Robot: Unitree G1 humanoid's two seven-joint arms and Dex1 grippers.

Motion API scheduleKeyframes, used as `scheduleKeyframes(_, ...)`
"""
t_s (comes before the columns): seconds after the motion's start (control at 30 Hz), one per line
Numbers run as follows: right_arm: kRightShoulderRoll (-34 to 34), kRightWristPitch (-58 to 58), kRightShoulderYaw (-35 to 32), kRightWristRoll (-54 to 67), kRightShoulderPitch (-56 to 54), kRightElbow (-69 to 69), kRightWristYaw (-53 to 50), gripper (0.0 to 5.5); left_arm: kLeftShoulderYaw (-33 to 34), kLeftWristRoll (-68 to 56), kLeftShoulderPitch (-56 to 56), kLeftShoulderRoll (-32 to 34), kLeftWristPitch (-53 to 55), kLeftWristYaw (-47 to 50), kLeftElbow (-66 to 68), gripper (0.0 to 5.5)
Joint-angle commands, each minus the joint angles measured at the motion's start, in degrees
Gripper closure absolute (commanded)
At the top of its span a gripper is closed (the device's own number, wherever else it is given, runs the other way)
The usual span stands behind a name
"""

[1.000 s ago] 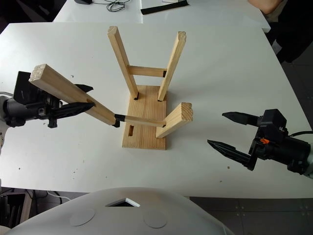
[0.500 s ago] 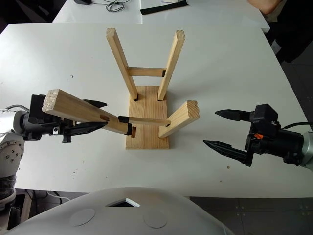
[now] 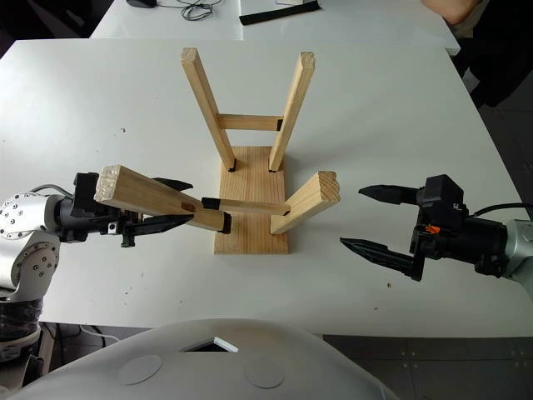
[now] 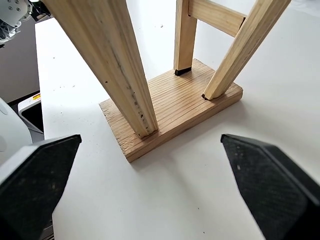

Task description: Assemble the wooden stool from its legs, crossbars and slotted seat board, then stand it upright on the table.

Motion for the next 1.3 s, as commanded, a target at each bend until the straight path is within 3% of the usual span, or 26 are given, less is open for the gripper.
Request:
scheduleKeyframes(0.03, -1.6, 0.3, 0.4, 0.3, -1.1, 0.3, 0.4, 0.34, -0.7, 2.5, 2.0, 0.1, -4.0, -1.7, 1.9, 3.46)
scheduleKeyframes(0.4, -0.8, 0.6, -0.5, 0.9, -0.1, -1.2, -0.7, 0.34, -2.7, 4.5, 0.5, 3.6, -5.5, -4.6, 6.6, 3.46)
scheduleKeyframes(1.0, -0.1, -2.2, 2.9, -1.6, 0.1, -2.7, -1.7, 0.34, -10.5, 2.3, -9.5, 7.9, 12.2, -0.8, 3.9, 3.46)
scheduleKeyframes(1.3, -0.3, -2.7, 4.9, -1.9, -1.2, -3.0, -2.1, 0.34, -14.7, 5.3, -12.0, 8.6, 13.4, -1.6, 3.8, 3.46)
